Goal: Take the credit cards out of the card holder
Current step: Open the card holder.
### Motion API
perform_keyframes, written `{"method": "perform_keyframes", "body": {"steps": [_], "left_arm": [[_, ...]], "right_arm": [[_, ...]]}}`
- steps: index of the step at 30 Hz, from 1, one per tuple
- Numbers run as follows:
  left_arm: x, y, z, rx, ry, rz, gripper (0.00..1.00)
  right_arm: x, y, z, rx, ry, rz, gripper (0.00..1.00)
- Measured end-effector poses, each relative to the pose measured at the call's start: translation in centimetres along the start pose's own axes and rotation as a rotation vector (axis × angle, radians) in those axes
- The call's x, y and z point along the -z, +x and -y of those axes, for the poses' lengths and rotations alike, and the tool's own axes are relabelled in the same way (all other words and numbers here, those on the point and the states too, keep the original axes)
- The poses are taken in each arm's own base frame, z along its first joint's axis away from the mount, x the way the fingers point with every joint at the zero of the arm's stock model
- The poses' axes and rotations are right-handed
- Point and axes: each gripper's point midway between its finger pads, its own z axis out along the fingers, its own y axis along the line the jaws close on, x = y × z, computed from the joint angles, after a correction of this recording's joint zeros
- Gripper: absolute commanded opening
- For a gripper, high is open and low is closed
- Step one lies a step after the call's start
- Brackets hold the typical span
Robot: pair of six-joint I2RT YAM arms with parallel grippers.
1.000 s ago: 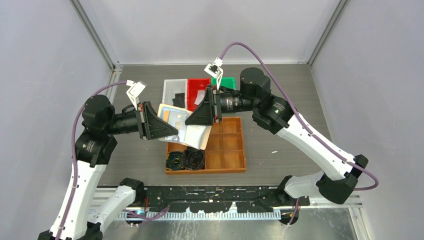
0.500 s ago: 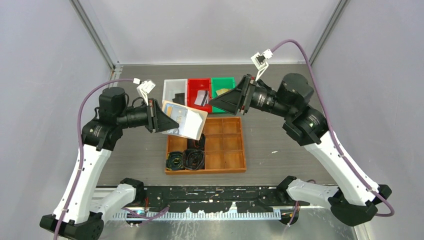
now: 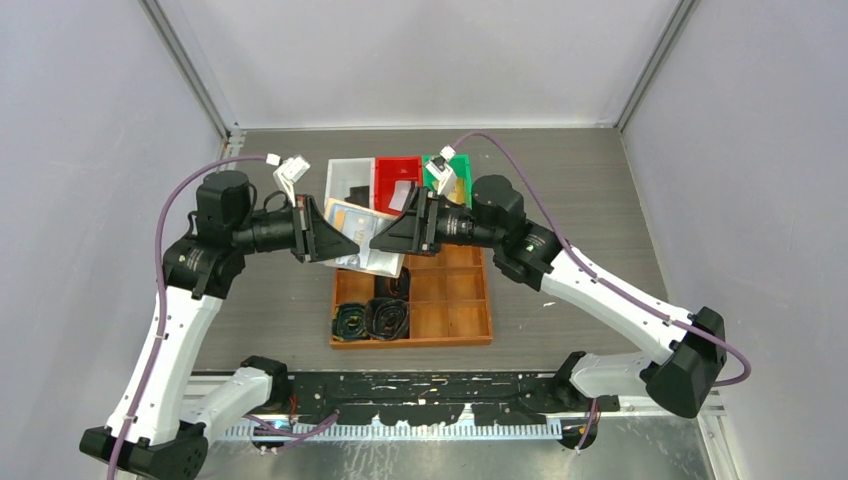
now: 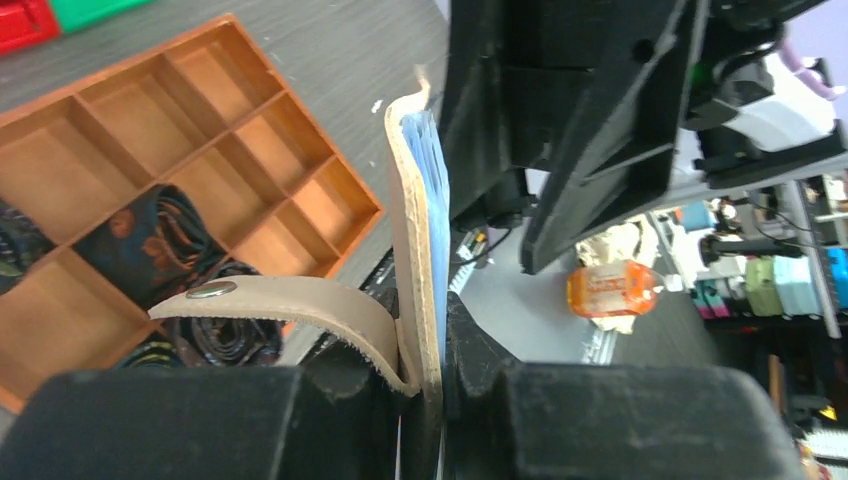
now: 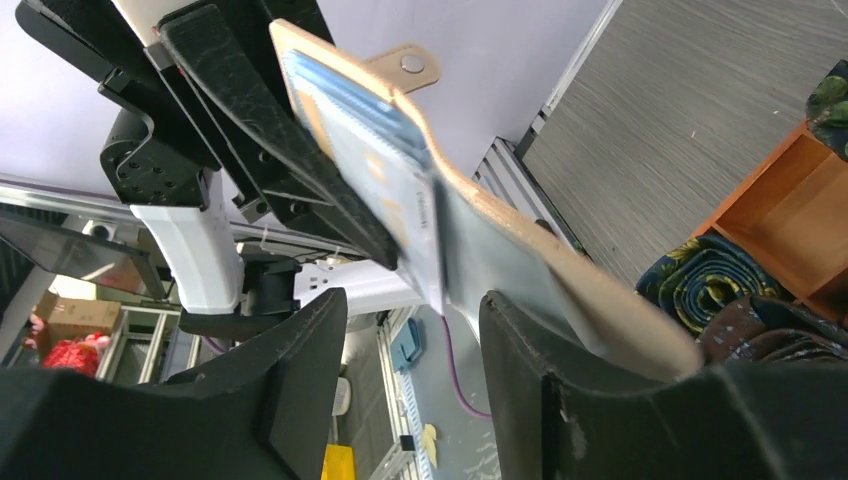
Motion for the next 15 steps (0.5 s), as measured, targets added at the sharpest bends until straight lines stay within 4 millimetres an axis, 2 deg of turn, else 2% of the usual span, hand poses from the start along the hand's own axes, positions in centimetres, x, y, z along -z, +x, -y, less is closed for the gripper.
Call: {"method": "perform_keyframes", "body": {"steps": [2,10,15], "left_arm": [[0.1,-0.1,0.6,0.022,0.031,0.0,0.0],[0.1,-1.4,2.7,0.103,0.134,0.01,0.0],[0.1,-2.1,3.5,0.118,0.169,0.024,0.0]], "right_arm": [[-0.1,0.1,0.3,-0.011,0.002,0.0,0.54],[0.3,-0.1,-1.0,0.005,-0.084,0.036,0.44],[0.4,-0.4,-2.7,-0.018,-0.173,0.043,0.37]]}}
